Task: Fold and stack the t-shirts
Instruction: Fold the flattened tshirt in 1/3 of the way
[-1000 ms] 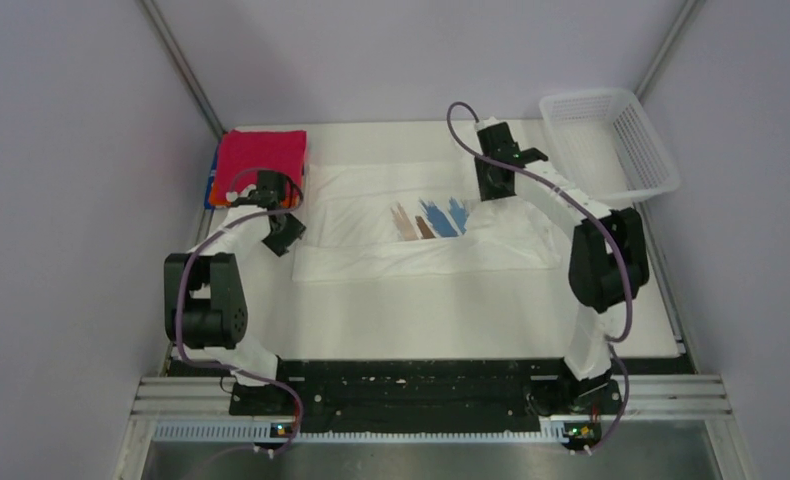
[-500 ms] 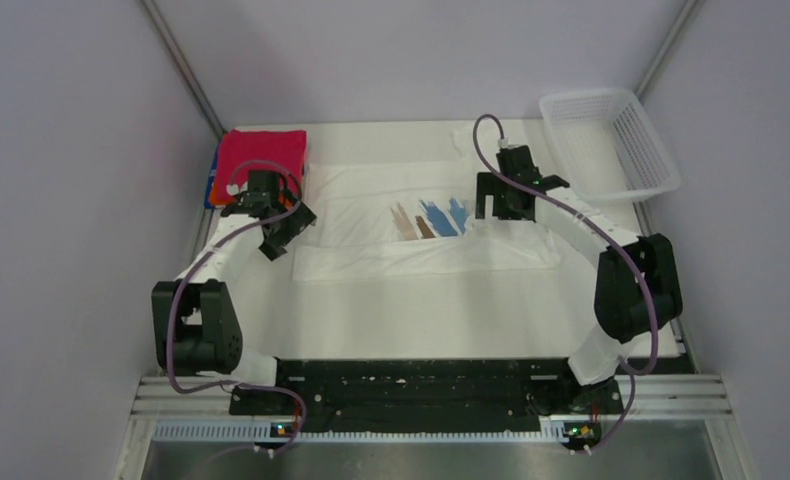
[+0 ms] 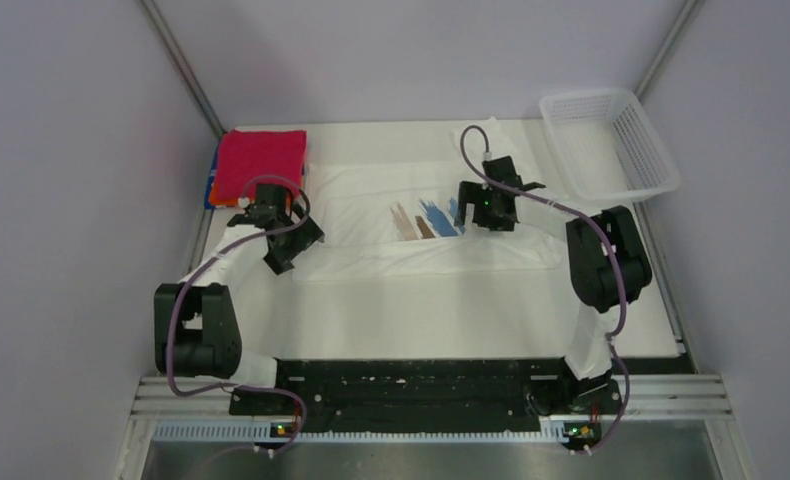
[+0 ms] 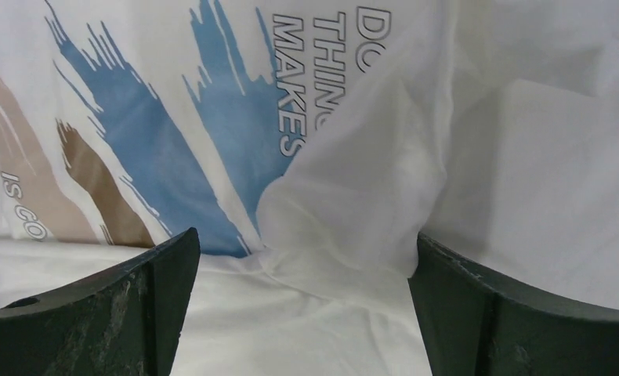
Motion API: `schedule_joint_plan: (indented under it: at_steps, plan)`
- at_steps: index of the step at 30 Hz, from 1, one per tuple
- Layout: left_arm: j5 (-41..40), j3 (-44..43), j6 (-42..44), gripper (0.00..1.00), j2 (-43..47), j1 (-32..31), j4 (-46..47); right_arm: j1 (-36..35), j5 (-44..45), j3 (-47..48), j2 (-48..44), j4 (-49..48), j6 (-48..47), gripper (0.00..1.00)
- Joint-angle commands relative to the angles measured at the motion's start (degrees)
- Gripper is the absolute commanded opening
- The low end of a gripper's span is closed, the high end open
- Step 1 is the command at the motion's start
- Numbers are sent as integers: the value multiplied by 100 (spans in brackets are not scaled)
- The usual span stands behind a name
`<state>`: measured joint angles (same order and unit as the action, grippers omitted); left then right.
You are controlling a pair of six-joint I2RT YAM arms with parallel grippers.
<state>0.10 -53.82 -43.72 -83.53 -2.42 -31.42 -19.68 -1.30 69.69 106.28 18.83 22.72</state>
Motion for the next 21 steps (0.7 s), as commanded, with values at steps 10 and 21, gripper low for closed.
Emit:
schedule_joint_plan:
  at_steps: [10, 21]
  plan:
    - [-371, -54, 138, 99, 562, -1, -223, -199, -284, 1808, 1091, -906, 573, 99]
    - [263, -297, 155, 99, 366, -49, 57, -214, 256, 2075, 695, -802, 253, 99]
